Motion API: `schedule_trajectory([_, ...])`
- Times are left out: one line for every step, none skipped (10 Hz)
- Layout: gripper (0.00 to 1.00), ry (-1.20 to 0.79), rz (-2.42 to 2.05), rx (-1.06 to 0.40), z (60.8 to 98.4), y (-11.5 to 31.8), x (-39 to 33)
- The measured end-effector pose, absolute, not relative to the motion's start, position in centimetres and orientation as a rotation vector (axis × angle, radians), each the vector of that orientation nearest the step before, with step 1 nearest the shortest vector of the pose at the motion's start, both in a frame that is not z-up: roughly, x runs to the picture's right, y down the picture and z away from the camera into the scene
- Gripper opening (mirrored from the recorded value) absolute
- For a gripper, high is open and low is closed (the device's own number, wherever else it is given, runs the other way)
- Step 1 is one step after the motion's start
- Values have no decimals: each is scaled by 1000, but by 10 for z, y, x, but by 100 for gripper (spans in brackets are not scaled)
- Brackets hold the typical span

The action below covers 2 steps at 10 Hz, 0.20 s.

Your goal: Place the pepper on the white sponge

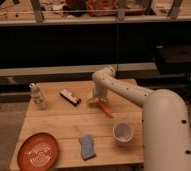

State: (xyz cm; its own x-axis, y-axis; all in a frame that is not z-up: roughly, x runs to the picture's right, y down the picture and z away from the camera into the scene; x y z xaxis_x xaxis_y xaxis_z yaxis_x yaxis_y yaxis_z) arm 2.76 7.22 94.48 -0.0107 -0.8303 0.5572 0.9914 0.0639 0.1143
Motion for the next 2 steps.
schedule_trajectory([80, -563, -1490, -360, 945, 72, 28])
schedule_trajectory([80, -563, -1489, -361, 945, 73, 28])
